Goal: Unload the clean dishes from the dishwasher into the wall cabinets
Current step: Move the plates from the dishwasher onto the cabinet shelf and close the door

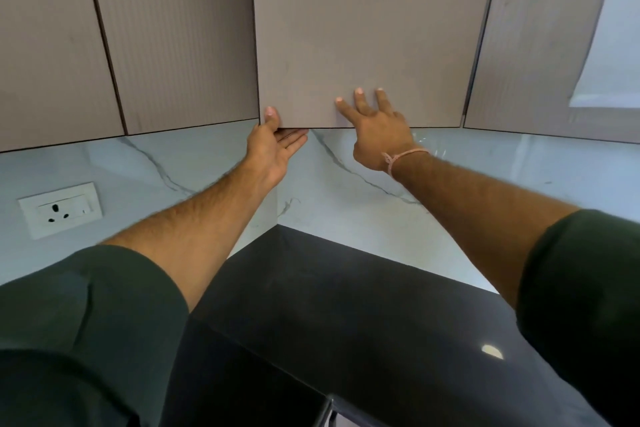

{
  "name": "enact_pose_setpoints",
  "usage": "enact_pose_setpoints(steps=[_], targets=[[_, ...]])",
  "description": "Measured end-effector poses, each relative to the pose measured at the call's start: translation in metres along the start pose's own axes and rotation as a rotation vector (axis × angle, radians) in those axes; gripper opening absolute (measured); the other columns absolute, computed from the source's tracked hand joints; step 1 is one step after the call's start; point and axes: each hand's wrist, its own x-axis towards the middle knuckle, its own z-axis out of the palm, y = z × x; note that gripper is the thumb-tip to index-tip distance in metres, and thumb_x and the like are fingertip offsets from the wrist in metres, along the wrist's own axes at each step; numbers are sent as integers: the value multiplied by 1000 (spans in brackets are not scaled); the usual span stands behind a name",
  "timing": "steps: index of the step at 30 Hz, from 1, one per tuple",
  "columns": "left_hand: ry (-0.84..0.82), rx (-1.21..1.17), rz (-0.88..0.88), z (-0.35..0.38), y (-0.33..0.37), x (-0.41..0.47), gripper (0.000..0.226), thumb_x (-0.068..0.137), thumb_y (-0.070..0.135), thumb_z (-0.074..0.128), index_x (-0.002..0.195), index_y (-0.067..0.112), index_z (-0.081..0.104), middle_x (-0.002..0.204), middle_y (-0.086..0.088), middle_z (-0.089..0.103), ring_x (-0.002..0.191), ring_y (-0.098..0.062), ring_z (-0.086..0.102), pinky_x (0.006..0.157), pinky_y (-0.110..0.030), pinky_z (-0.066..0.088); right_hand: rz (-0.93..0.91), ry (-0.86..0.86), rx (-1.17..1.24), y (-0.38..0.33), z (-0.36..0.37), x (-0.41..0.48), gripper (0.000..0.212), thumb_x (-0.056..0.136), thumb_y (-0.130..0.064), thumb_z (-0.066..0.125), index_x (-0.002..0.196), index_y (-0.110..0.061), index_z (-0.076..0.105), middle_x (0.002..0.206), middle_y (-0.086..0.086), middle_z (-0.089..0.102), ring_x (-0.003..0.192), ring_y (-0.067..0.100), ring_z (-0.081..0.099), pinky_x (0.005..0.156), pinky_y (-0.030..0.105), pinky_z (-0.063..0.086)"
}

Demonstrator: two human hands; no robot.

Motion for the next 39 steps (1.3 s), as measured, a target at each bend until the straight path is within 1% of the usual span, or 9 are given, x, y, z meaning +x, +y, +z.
enact_pose_setpoints(steps=[3,6,11,16,23,29,32,35,39], targets=[[-3,-44,-26,-1,-5,27,35,102,38,47,117,7,51,110,-22,63,103,-37,65,100,-50,50,-9,62,-71,2,20,16,84,86,-20,54,156,-29,8,164,7,6,149,40,-3,115,58,21],[10,-61,-44,1,-14,56,38,102,40,46,122,7,48,108,-22,62,105,-38,63,98,-50,51,-18,90,-104,8,39,33,85,85,-19,56,156,-28,9,164,7,5,149,38,-7,117,59,13],[35,-82,-79,10,-30,110,44,102,41,45,127,5,47,108,-23,60,93,-36,65,97,-52,52,-61,130,-174,26,66,61,82,85,-22,55,156,-27,15,165,4,3,149,36,-14,116,63,3],[46,-99,-106,20,-48,153,50,102,43,44,134,4,45,108,-23,61,101,-37,62,100,-54,49,-76,177,-252,40,91,86,76,86,-25,54,155,-25,21,164,5,5,149,36,-13,115,64,-4],[55,-125,-152,37,-69,197,51,101,44,45,133,4,43,119,-24,59,113,-40,61,93,-56,53,-89,207,-302,60,112,111,73,85,-28,57,153,-23,29,164,6,9,149,36,-9,113,62,-9],[34,-167,-119,43,-84,217,47,103,43,42,129,5,45,112,-23,60,93,-36,65,90,-54,54,-104,253,-297,67,123,119,71,84,-27,57,151,-19,33,163,8,14,149,38,-5,111,63,-11],[25,-134,-140,39,-81,216,47,102,44,42,129,5,45,115,-23,61,94,-36,65,86,-54,56,-111,267,-293,68,125,119,71,83,-27,58,150,-18,35,163,9,16,149,39,-3,111,63,-10],[43,-75,-154,40,-75,210,45,102,43,42,127,6,46,114,-22,63,98,-35,65,86,-52,57,-97,203,-306,65,121,119,75,85,-31,56,153,-20,28,164,8,8,149,38,-10,112,63,-9],[109,288,-134,42,-68,192,32,102,30,51,124,8,58,115,-14,67,96,-29,67,87,-44,59,-79,79,-304,61,108,117,79,85,-39,55,154,-22,21,164,7,-2,148,38,-16,115,63,-6]])
